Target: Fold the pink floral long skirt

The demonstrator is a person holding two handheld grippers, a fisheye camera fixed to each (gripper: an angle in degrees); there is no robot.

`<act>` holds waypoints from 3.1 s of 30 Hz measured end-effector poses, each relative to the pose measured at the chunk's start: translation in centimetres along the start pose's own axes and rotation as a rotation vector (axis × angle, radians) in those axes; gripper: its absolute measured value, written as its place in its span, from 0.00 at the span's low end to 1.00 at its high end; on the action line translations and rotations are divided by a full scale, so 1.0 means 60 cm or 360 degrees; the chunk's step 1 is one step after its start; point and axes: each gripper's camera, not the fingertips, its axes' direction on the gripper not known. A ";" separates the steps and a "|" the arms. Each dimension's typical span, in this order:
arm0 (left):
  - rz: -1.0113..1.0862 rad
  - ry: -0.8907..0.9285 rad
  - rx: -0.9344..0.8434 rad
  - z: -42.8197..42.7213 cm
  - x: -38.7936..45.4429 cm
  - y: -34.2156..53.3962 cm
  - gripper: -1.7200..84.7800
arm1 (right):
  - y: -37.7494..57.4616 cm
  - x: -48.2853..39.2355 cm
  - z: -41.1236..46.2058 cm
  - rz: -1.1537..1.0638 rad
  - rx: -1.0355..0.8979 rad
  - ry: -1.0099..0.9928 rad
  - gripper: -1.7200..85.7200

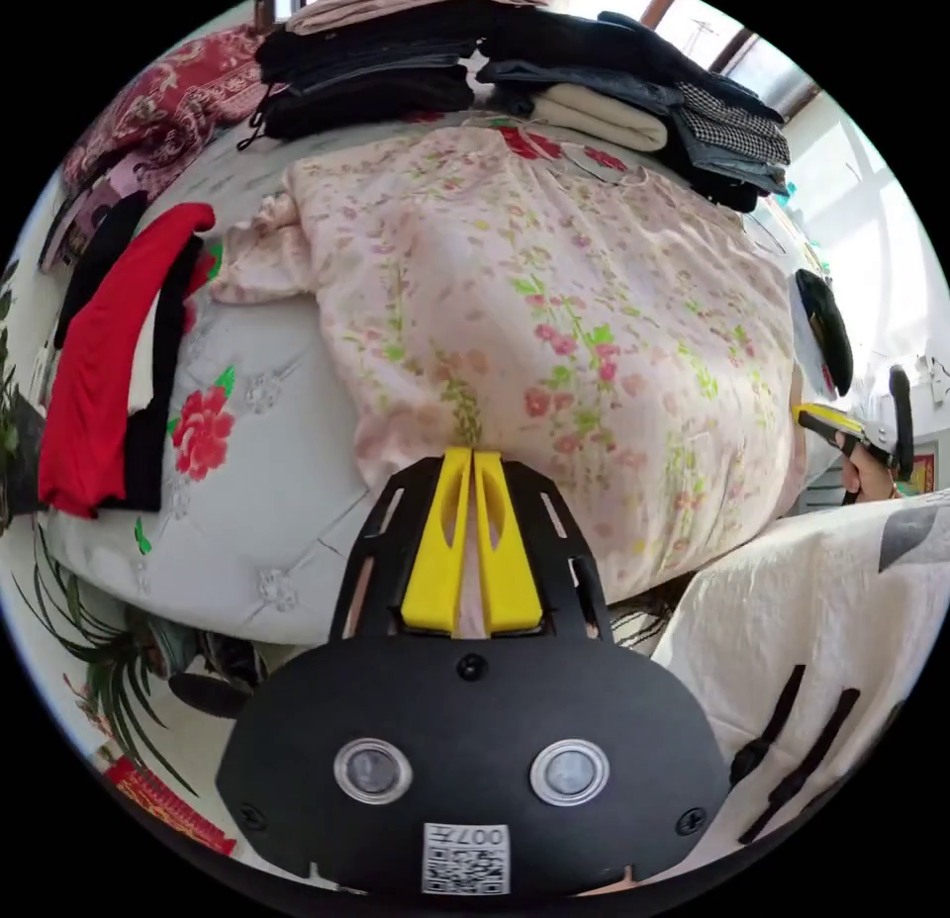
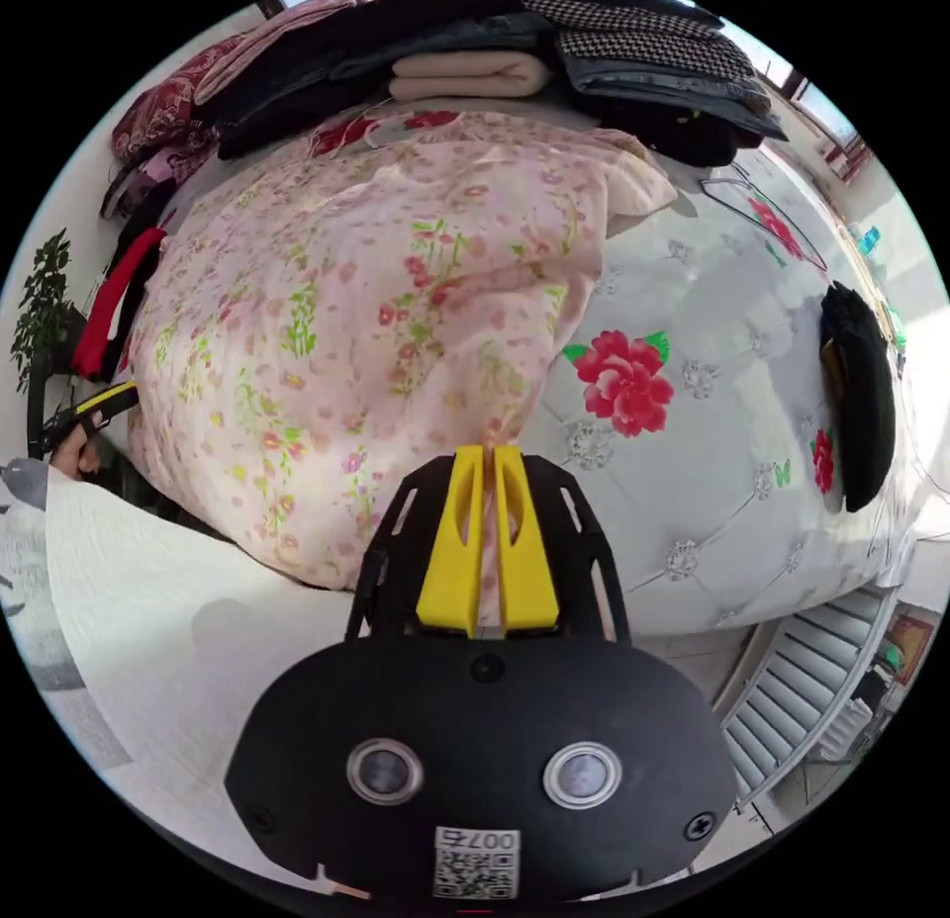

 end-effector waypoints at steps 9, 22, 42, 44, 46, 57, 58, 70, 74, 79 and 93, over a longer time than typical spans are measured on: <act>-0.0076 0.0240 0.0660 -0.194 -0.135 -0.345 0.04 | -0.253 0.113 -0.299 0.0225 0.0884 -0.0131 0.03; -0.0222 0.0262 0.0165 -0.048 -0.112 -0.053 0.12 | 0.002 0.130 -0.105 0.0384 0.0285 -0.0152 0.08; -0.0224 0.0057 -0.0130 -0.027 0.043 0.187 0.01 | 0.173 0.140 -0.037 0.0004 -0.0004 -0.0060 0.03; -0.0318 0.0050 -0.0033 -0.052 0.027 0.212 0.01 | 0.194 0.158 -0.056 0.0011 0.0112 -0.0095 0.03; -0.0408 0.0051 0.0048 -0.077 0.016 0.240 0.02 | 0.215 0.175 -0.073 0.0041 0.0200 -0.0123 0.03; -0.0444 0.0130 0.0131 -0.112 0.059 0.306 0.11 | 0.329 0.229 -0.088 0.0101 0.0313 -0.0133 0.09; -0.0438 0.0134 0.0114 -0.109 0.061 0.302 0.11 | 0.332 0.228 -0.088 0.0087 0.0318 -0.0136 0.09; -0.0452 0.0077 0.0159 -0.176 0.053 0.300 0.01 | 0.358 0.258 -0.107 0.0055 0.0362 0.0052 0.02; -0.0538 0.0302 0.0468 -0.273 0.017 0.377 0.01 | 0.423 0.325 -0.199 0.0208 0.0706 -0.0198 0.02; -0.0750 0.0408 0.0436 -0.286 -0.026 0.449 0.01 | 0.471 0.388 -0.173 0.0452 0.0623 -0.0502 0.02; -0.0818 0.0658 0.0365 -0.314 -0.104 0.457 0.01 | 0.458 0.422 -0.142 0.0584 0.0427 -0.0582 0.02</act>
